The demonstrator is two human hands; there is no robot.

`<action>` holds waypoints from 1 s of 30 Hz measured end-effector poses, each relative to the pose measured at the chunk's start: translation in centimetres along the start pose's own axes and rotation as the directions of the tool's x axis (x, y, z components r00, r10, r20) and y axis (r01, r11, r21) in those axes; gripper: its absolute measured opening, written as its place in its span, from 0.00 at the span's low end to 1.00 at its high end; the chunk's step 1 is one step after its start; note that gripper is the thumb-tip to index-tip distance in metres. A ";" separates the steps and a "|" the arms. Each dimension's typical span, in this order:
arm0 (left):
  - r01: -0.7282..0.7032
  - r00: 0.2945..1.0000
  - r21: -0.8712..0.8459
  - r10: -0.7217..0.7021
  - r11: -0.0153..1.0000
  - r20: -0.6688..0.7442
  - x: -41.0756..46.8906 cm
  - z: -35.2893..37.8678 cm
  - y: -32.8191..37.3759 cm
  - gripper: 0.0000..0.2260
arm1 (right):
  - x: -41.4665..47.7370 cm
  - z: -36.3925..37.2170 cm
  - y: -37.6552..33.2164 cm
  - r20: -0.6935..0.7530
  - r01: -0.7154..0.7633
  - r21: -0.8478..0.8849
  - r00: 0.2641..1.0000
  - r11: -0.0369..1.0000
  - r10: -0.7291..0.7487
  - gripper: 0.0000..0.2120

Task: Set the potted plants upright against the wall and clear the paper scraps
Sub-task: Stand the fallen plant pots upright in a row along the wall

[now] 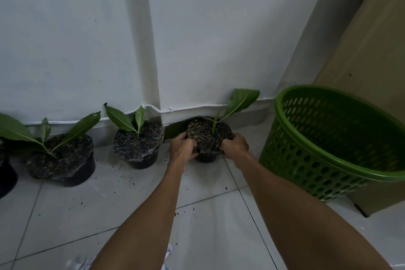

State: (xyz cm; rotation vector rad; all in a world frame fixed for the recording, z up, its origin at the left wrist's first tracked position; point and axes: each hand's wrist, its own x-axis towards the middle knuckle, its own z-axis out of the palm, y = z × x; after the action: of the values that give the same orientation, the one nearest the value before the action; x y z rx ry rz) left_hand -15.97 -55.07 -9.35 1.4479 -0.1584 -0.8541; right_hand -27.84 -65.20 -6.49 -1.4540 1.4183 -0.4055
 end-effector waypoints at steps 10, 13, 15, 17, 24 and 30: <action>0.018 0.999 -0.052 -0.021 0.999 -0.047 1.4 -0.4 -1.5 0.26 | 0.7 1.2 0.6 0.009 0.091 -0.096 0.996 0.991 -0.090 0.26; -0.012 0.993 0.112 0.025 0.994 -0.116 0.5 0.0 -0.9 0.26 | -0.2 0.8 0.2 0.048 0.085 -0.199 0.996 0.976 -0.077 0.27; -0.029 0.990 0.284 0.067 0.958 -0.127 -0.5 0.1 -0.6 0.33 | -1.1 0.3 -0.5 0.047 0.096 -0.275 0.995 0.957 -0.087 0.26; -0.025 0.994 0.386 0.063 0.922 -0.086 -2.0 0.0 0.2 0.39 | -2.5 -0.1 -1.3 0.034 0.129 -0.345 0.992 0.930 -0.124 0.22; -0.085 0.996 0.711 0.039 0.698 0.080 -6.9 -2.2 3.3 0.22 | -9.2 0.0 -3.7 0.170 0.298 -0.507 0.954 0.809 -0.246 0.24; -0.035 0.976 0.843 -0.163 0.536 0.144 -9.2 -7.4 7.9 0.22 | -13.2 -0.9 -6.1 0.291 0.370 -0.580 0.926 0.726 -0.240 0.20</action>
State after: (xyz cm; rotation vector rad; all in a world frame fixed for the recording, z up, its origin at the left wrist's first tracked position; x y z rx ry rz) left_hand -14.93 -44.62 0.15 2.2891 -0.7826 -1.0505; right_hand -28.52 -55.21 4.12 -2.2303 1.1947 0.0395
